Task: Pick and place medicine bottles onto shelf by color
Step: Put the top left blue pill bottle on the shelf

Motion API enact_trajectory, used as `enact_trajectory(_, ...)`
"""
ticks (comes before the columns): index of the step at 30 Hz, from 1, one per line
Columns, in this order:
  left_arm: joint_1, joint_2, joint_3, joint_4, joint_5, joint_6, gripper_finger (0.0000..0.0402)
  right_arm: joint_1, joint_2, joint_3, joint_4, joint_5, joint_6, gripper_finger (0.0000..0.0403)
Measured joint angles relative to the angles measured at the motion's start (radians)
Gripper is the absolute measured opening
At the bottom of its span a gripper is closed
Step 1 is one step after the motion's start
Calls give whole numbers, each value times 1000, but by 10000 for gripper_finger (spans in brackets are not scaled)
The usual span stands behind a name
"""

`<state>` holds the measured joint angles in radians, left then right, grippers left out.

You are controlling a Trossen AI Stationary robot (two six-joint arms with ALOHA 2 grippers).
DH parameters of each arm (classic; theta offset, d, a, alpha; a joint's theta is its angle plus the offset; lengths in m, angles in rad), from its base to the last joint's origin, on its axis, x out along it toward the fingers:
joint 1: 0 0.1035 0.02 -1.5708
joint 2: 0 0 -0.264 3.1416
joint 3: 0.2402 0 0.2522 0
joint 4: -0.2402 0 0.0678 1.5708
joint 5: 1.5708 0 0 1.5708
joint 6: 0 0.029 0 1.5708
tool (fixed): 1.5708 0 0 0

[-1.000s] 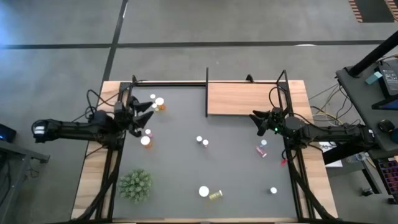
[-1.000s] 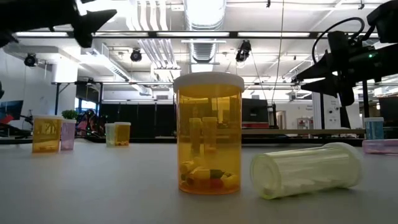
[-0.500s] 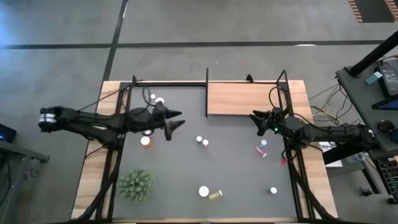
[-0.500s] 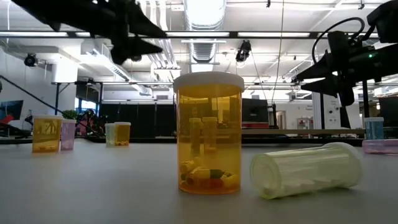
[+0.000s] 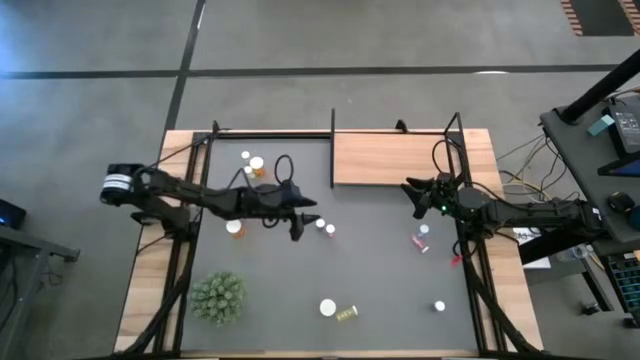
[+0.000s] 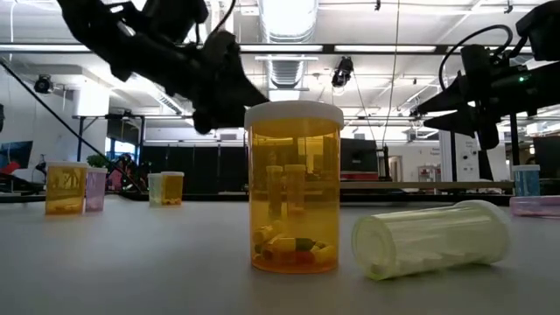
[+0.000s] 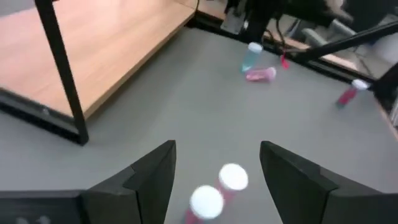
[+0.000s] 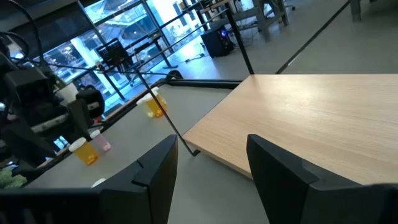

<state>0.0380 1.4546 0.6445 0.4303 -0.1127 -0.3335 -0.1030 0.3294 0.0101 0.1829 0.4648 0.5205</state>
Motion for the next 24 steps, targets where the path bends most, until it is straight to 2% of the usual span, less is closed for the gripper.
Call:
enact_trajectory(6, -14, 47, -4, 37, 0, 67, 217, 0, 0, 0, 0, 0, 0, 183)
enact_trajectory(13, -66, 87, -9, 35, 6, 244, 217, 0, 0, 0, 0, 0, 0, 183)
enact_trajectory(17, -87, 129, -11, 41, 7, 393, 217, 0, 0, 0, 0, 0, 0, 183)
enact_trajectory(21, -84, 160, -10, 81, -3, 419, 217, 0, 0, 0, 0, 0, 0, 183)
enact_trajectory(24, -84, 180, -9, 87, -51, 419, 217, 0, 0, 0, 0, 0, 0, 183)
